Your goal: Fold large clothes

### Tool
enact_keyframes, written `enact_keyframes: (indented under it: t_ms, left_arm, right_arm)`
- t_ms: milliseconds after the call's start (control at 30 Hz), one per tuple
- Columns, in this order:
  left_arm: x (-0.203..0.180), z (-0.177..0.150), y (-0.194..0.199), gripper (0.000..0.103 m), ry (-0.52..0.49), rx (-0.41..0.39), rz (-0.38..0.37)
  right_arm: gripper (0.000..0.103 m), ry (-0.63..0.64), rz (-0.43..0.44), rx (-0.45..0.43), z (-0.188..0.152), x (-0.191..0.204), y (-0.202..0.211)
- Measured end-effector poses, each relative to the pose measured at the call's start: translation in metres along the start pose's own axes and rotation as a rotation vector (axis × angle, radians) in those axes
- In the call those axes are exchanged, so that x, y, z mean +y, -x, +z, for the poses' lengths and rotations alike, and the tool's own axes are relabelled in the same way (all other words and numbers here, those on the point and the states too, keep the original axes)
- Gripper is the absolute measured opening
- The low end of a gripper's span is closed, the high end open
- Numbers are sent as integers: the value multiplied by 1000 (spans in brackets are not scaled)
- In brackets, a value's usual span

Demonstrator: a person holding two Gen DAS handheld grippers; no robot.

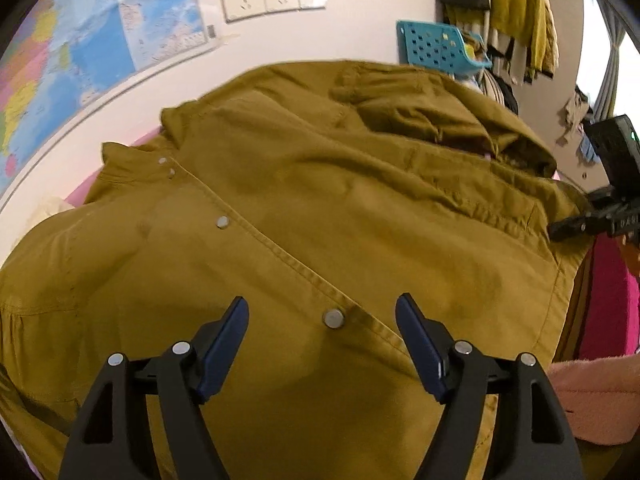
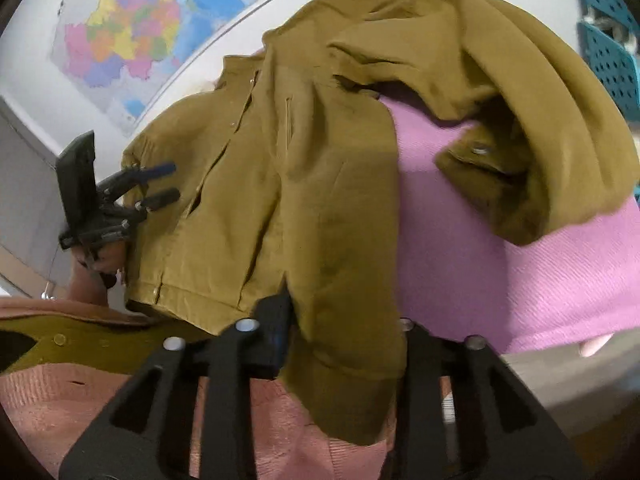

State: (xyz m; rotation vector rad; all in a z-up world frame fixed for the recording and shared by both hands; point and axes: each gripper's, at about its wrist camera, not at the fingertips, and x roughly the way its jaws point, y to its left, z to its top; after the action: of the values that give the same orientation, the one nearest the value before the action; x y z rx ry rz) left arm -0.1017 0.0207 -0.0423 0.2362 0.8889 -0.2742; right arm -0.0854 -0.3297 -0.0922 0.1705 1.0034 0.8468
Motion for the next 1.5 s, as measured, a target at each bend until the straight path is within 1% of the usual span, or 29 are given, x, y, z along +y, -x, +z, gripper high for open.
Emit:
enact_keyframes:
  t_ms: [33,67,100,133,200,233,267,300,333,367,400,433,467,500,533,567,600,633,667,733,833,933,1033,1067,1133,1167,1267,1400,1500]
  left_arm:
    - [-2,-1,-2,73,-6,8,-8]
    - [-4,-3,-6,73,-12,21,-21]
    - [-6,-4,-9,73,-18,33,-25]
    - [-8,-6,-11,73,-23,39,-24]
    - [-11,-10,-16,73,-33,54,-31]
    - [-11,-11,-17,73,-31,57,-38]
    - [-10,-10,-18,73,-27,59,-44]
    - [-9,-9,-19,73,-22,58,-44]
    - [-8,-7,-18,73,-17,54,-39]
    - [-8,-5,-18,73,-14,49,-35]
    - [-7,-2,-16,73,-11,41,-30]
    - [-6,1,-14,73,-7,32,-26]
    - [-5,3,-12,73,-3,23,-23]
    - [-3,5,-10,73,1,18,-21]
    - [-2,7,-9,73,4,14,-17]
    - [0,8,-8,73,9,12,-13]
    - [3,9,-8,73,18,10,-6]
    - [6,11,-8,73,27,10,-3]
    - [9,12,-8,73,35,10,-1]
    - [18,15,-8,73,51,4,7]
    - [32,22,-5,73,73,-17,8]
    - [44,30,1,73,83,-46,17]
    - [56,38,10,73,94,-87,21]
    - [60,40,13,73,102,-100,21]
    - [72,44,21,73,127,-132,14]
    - [78,45,25,73,142,-148,1]
    - [91,45,39,73,185,-189,-19]
    - [116,31,60,75,275,-254,-31]
    - [131,15,69,76,338,-258,-56]
  right_arm:
    - [31,-1,1,-18,0,-1,6]
    - [38,7,-19,-23,1,1,10]
    - [49,15,-49,-26,1,1,15]
    - [50,26,-65,-40,2,1,23]
    - [51,48,-78,-116,8,-2,48]
    - [53,59,-87,-179,14,-2,61]
    - [63,64,-113,-244,21,-2,73]
    - [75,66,-163,-285,29,-8,81]
    - [78,66,-232,-311,38,-15,85]
    - [83,68,-331,-325,49,-22,83]
    - [90,72,-386,-315,57,-27,76]
    - [90,69,-420,-296,65,-37,70]
    - [89,54,-407,-279,72,-48,65]
    - [86,42,-393,-266,76,-59,62]
    - [78,29,-386,-250,80,-65,56]
    - [56,17,-359,-205,87,-73,50]
    - [27,21,-339,-186,90,-74,46]
    - [14,33,-343,-182,93,-71,46]
    - [10,47,-349,-190,100,-67,53]
    - [9,63,-315,-219,104,-56,70]
    - [8,124,-292,-270,127,-21,111]
    - [8,208,-270,-255,151,17,137]
    - [9,299,-225,-223,172,63,139]
    - [9,349,-199,-202,177,86,132]
    - [9,414,-149,-173,184,114,118]
    - [9,462,-111,-148,188,136,104]
    - [12,549,-39,-79,194,181,59]
    - [15,587,44,14,196,213,-6]
    - [16,541,93,72,201,215,-58]
